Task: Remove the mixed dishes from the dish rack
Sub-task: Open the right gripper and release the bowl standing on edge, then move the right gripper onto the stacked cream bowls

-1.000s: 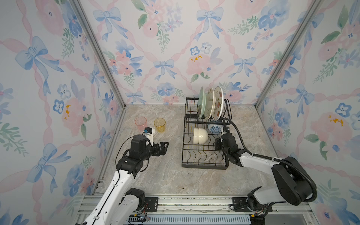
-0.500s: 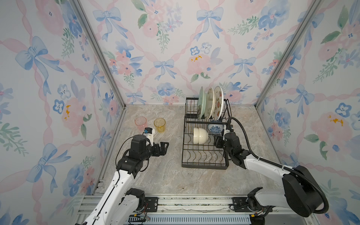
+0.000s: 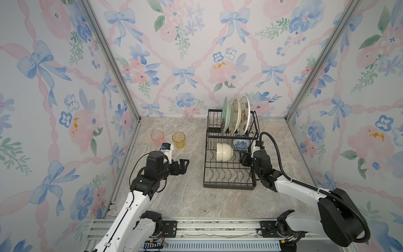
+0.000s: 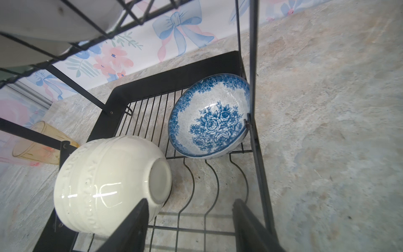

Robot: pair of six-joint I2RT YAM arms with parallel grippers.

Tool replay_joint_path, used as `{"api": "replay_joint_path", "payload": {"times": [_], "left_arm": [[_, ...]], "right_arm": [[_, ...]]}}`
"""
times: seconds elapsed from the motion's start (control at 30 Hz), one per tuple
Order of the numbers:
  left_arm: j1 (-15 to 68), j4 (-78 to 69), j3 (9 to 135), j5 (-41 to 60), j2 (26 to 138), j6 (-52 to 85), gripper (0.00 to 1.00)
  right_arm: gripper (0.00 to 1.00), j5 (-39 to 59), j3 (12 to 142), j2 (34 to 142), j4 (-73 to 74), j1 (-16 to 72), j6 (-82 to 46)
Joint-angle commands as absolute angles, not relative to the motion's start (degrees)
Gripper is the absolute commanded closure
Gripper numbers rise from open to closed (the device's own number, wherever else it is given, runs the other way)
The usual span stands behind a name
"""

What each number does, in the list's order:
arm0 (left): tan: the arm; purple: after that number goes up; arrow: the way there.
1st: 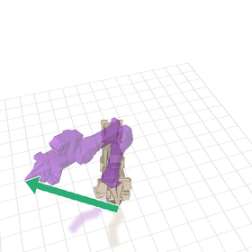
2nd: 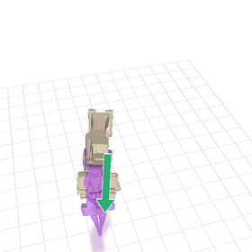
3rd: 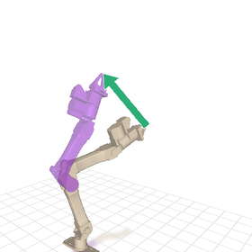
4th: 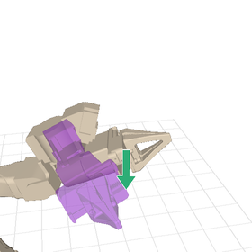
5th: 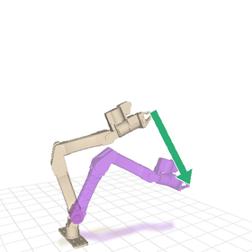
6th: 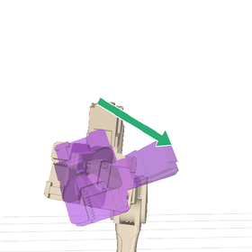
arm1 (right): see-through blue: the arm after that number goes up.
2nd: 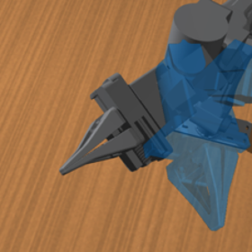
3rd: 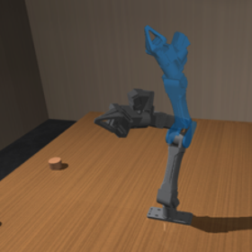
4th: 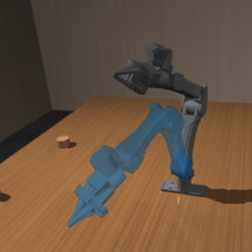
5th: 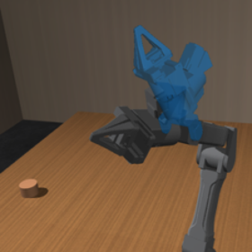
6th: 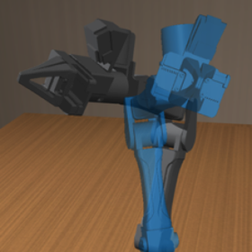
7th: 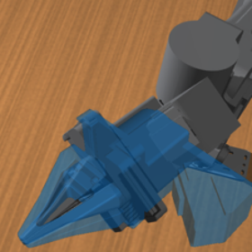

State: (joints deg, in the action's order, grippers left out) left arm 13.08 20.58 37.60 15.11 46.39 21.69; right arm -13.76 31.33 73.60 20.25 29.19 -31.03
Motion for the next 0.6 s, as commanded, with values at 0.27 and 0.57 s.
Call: {"api": "replay_joint_path", "payload": {"times": [0.27,0.57], "left_arm": [[13.69,19.42,37.01,16.09,45.57,21.68,0.02],[13.90,19.49,36.95,16.08,45.53,21.62,0.02]], "right_arm": [[0.16,-8.69,33.60,76.73,22.94,35.04,-29.44],[0.06,-5.05,37.64,85.78,24.71,34.56,-27.45]]}}
